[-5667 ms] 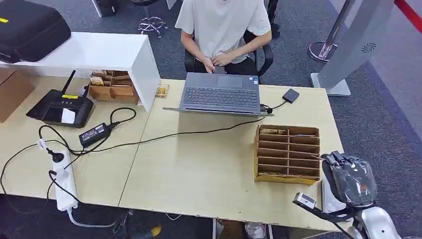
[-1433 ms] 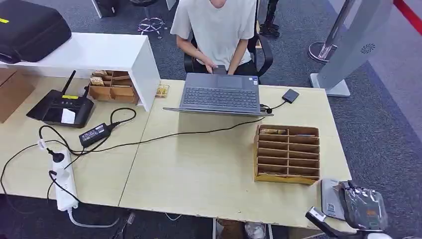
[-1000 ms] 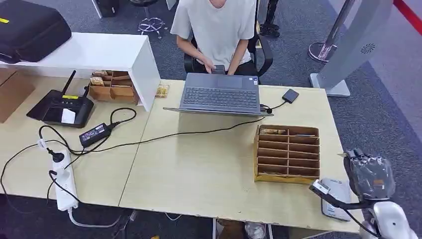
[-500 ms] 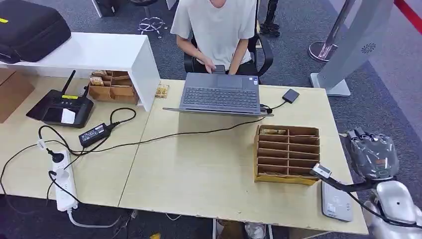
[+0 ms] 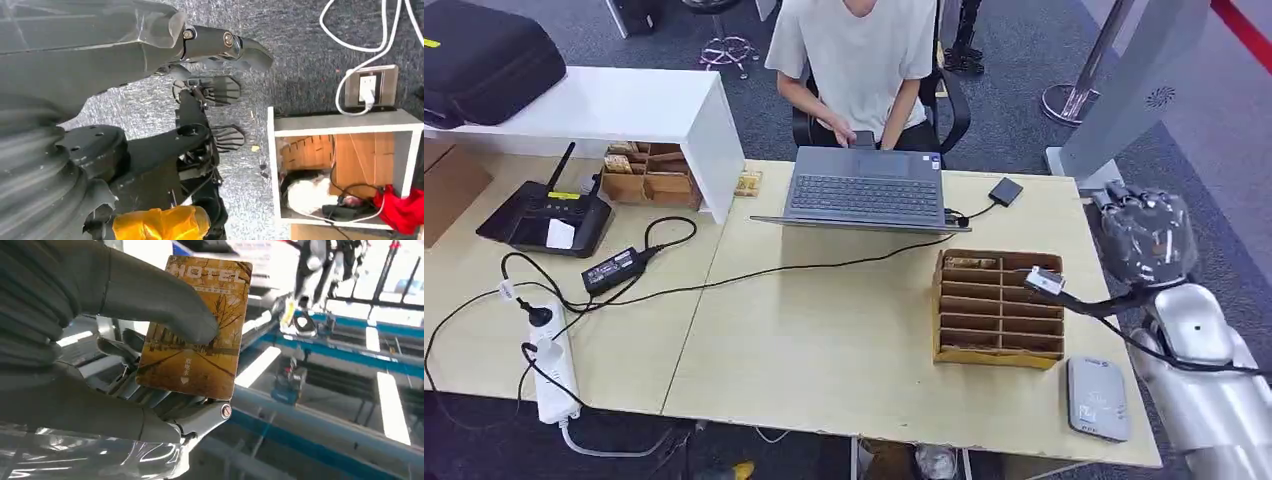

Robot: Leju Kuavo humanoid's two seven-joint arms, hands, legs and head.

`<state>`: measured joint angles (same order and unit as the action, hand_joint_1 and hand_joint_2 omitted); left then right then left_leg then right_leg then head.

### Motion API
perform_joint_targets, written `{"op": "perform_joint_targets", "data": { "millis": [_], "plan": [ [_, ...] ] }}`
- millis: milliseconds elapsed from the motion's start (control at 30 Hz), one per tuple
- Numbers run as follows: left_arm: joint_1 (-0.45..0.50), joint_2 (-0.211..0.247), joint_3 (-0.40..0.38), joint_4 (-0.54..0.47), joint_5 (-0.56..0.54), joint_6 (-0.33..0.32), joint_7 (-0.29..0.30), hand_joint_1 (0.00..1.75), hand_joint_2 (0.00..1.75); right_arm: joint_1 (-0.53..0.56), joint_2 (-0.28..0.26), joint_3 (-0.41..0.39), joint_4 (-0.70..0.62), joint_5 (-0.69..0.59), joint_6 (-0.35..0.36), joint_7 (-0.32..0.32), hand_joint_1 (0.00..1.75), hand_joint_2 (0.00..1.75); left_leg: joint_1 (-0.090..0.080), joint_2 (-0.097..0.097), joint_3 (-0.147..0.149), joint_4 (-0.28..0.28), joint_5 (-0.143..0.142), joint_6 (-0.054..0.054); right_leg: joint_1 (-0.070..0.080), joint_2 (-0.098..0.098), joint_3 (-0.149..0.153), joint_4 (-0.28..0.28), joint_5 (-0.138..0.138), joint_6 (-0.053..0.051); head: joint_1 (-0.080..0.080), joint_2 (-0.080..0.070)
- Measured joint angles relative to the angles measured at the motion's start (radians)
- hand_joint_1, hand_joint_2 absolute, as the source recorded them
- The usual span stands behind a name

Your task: Pass the card to the sensor for recognition and then transmit it.

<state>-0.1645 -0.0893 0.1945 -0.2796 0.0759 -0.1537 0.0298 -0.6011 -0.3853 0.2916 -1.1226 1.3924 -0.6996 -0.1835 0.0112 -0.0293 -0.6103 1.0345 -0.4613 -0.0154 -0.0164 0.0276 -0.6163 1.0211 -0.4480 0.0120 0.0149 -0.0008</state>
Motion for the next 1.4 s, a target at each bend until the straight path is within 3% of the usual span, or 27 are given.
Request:
{"op": "perform_joint_targets", "data": {
  "millis": [67,233,433,700,1033,1400],
  "plan": [
    [-0.013,-0.007,-0.006,0.000,0.000,0.000,0.013,0.00,1.75,-0.099,0.020,0.065,0.053,0.010,0.003,0.006,1.75,1.75,0.000,-0.001,0.000,0.000,0.001,0.000,0.000,-0.001,0.001,0.001,0.000,0.000,0.001,0.000],
    [-0.042,-0.022,-0.042,0.000,-0.007,0.002,0.064,0.00,1.75,-0.341,0.145,0.235,0.202,0.059,0.064,0.063,1.75,1.75,0.001,0.000,0.000,0.000,0.003,-0.003,0.000,0.001,-0.002,0.002,0.002,-0.002,-0.001,0.000],
    [-0.054,-0.032,-0.074,0.000,-0.011,0.011,0.099,0.00,1.75,-0.470,0.271,0.363,0.295,0.078,0.106,0.135,1.75,1.75,0.001,-0.003,-0.001,0.000,0.003,-0.004,0.001,-0.001,-0.003,0.002,0.002,-0.003,0.000,0.000],
    [-0.066,-0.049,-0.110,0.000,-0.015,0.036,0.136,0.00,1.75,-0.508,0.392,0.426,0.376,0.051,0.117,0.191,1.75,1.75,0.001,-0.005,-0.004,0.001,0.005,-0.002,0.000,-0.003,-0.003,0.001,0.002,-0.002,0.000,0.000],
    [-0.067,-0.050,-0.124,0.000,-0.015,0.035,0.137,0.00,1.75,-0.519,0.427,0.450,0.419,0.037,0.113,0.189,1.75,1.75,0.000,-0.006,-0.006,0.002,0.005,-0.001,0.000,-0.005,-0.003,-0.001,0.003,-0.001,0.000,0.000],
    [-0.078,-0.068,-0.127,0.000,-0.013,0.053,0.158,0.00,1.75,-0.510,0.507,0.490,0.449,0.055,0.135,0.203,1.75,1.75,0.001,-0.013,-0.011,0.003,0.008,0.003,0.000,-0.012,-0.005,-0.001,0.004,0.001,0.000,0.000]
  ]
}}
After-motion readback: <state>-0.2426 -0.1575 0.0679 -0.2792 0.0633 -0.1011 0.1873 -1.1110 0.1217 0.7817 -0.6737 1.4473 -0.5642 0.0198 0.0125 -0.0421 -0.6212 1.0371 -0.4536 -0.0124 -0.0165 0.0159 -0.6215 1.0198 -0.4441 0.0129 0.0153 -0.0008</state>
